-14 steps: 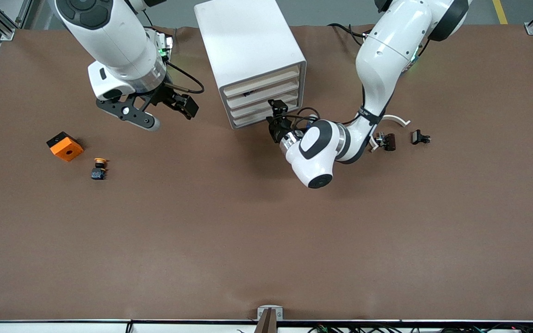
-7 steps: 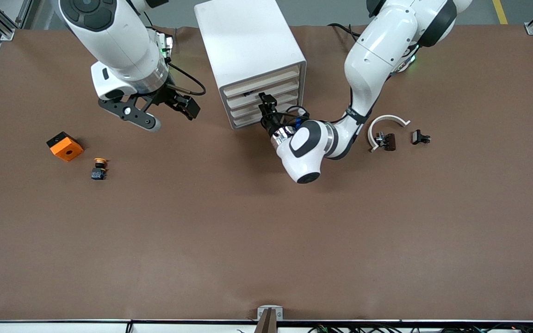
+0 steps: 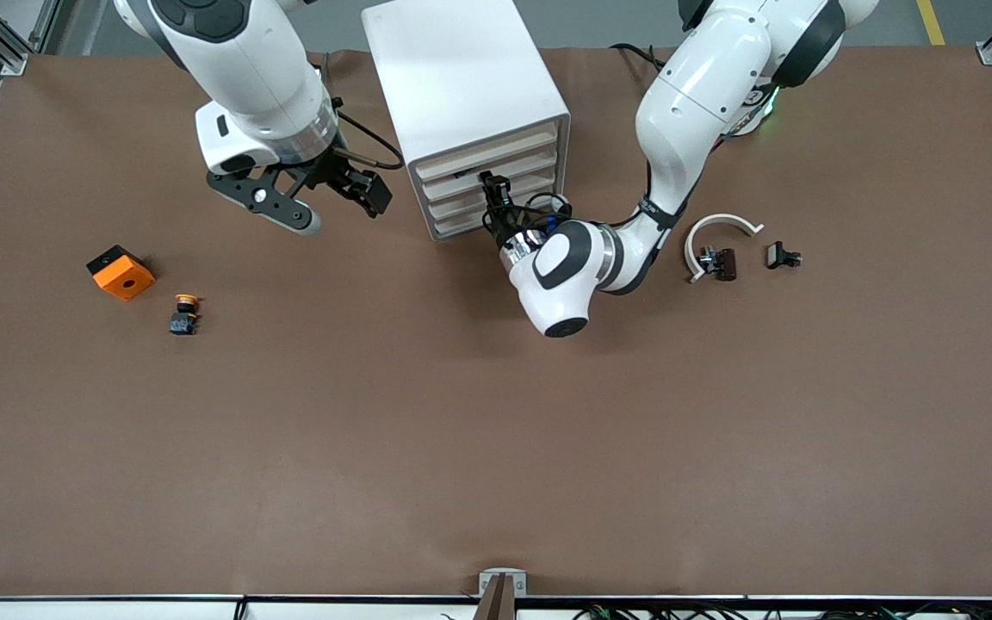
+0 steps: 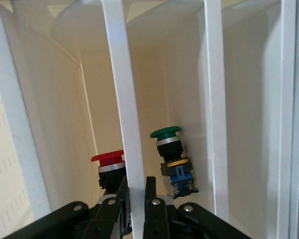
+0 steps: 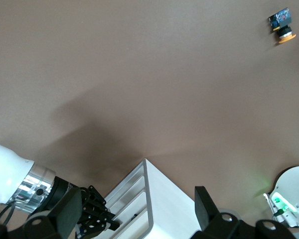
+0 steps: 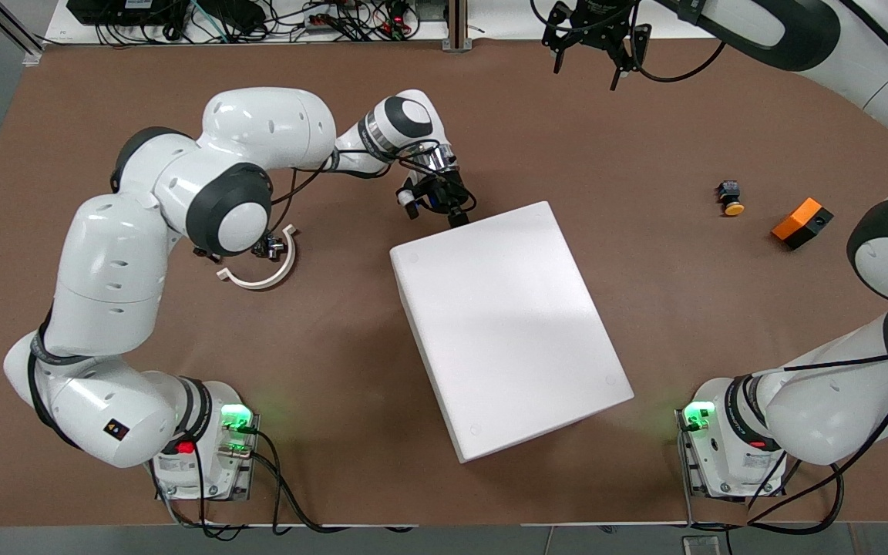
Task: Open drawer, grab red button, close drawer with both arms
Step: 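Reach the right gripper into the open drawer and grasp the red button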
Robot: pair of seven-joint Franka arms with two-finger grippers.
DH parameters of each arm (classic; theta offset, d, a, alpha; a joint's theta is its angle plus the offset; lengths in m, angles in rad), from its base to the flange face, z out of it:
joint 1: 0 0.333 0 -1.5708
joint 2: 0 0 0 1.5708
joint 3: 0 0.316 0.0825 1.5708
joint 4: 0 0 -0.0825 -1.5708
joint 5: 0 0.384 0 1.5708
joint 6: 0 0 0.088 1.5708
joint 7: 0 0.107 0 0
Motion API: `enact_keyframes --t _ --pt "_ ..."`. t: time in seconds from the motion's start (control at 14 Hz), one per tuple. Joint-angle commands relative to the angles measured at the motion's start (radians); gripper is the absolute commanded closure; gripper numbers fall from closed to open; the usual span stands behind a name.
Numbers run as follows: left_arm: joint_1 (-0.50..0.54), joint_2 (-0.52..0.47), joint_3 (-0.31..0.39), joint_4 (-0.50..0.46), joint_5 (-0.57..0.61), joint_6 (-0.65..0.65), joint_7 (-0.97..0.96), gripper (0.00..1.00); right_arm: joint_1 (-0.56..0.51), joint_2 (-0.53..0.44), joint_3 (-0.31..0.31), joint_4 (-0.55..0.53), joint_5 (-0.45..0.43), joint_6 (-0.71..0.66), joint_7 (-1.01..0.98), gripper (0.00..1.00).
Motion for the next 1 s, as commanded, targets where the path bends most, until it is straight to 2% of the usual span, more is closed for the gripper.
enact_keyframes --t 0.0,0.14,0.43,0.93 --pt "0.008 0.019 0.008 0.018 -0.006 -0.018 0.007 0.98 0.039 0.021 -0.006 0.02 0.014 0.008 0.069 0.0" --pt "0.008 0.024 0.013 0.025 -0.009 -0.016 0.004 1.0 0.058 0.032 -0.006 0.021 0.015 0.037 0.151 0.0" --pt "0.014 0.021 0.074 0.046 -0.011 -0.015 0.007 1.0 0.114 0.058 -0.006 0.021 0.014 0.089 0.274 0.0" --pt "0.087 0.019 0.079 0.097 -0.031 -0.004 0.016 1.0 0.193 0.11 -0.007 0.018 0.014 0.205 0.446 0.0"
